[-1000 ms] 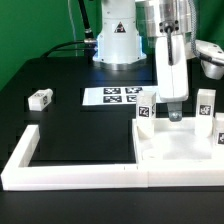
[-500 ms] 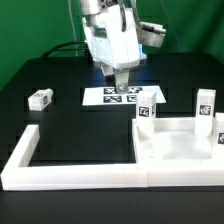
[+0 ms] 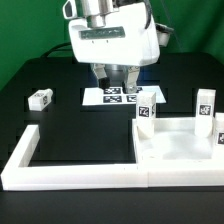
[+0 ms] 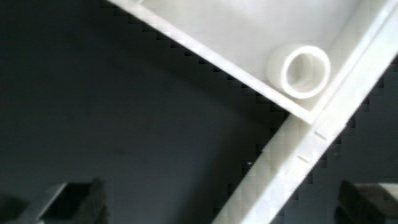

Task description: Assemble square table

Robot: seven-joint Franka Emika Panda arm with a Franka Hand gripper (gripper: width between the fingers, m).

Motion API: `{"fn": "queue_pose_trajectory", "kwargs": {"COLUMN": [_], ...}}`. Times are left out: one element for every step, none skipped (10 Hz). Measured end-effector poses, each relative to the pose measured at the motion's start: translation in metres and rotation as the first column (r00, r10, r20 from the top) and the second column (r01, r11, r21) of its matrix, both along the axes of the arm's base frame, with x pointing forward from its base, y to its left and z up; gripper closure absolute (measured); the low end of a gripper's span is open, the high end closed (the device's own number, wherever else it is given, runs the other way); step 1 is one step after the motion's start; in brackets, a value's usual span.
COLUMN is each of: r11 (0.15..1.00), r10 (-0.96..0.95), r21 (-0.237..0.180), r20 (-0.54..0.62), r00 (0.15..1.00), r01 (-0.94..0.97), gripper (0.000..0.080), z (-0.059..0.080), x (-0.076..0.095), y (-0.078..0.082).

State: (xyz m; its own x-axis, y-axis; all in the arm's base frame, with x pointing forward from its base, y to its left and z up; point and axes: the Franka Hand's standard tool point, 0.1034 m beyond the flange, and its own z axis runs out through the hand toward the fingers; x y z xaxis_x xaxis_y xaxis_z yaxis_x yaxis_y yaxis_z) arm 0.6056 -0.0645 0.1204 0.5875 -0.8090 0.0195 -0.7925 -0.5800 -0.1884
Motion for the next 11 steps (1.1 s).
{"fn": "queue_pose_trajectory", "kwargs": {"r11": [0.991, 0.97, 0.941, 0.92, 0.923, 0.925, 0.925, 0.925, 0.918, 0.888, 0.851], "r10": [0.135, 0.242, 0.339, 0.388, 0.379, 0.378, 0.377, 0.38, 0.394, 0.453, 0.517], "r21": [-0.009, -0.009, 0.006, -0.027, -0.052, -0.028, -0.023, 0.009, 0.078, 0.168, 0.248], "r20": [-0.012, -0.042, -0.062, -0.056, -0.046, -0.055, -0.058, -0.07, -0.102, -0.156, -0.238], "r00": [0.991, 0.969, 0.939, 0.92, 0.924, 0.924, 0.924, 0.922, 0.913, 0.878, 0.822], "r01": [-0.135, -0.242, -0.339, -0.39, -0.381, -0.38, -0.379, -0.38, -0.388, -0.428, -0.463], "gripper": [0.0151, 0.0151, 0.0151, 0.0151, 0.0151, 0.0151, 0.0151, 0.0151, 0.0151, 0.0151, 0.0151], "z": [-0.013, -0.024, -0.032, -0.036, -0.035, -0.035, -0.036, -0.036, -0.037, -0.039, -0.045], "x": [-0.023, -0.051, -0.072, -0.081, -0.079, -0.08, -0.081, -0.083, -0.087, -0.1, -0.128], "y": [-0.018, -0.045, -0.067, -0.088, -0.095, -0.091, -0.091, -0.089, -0.085, -0.089, -0.109]}}
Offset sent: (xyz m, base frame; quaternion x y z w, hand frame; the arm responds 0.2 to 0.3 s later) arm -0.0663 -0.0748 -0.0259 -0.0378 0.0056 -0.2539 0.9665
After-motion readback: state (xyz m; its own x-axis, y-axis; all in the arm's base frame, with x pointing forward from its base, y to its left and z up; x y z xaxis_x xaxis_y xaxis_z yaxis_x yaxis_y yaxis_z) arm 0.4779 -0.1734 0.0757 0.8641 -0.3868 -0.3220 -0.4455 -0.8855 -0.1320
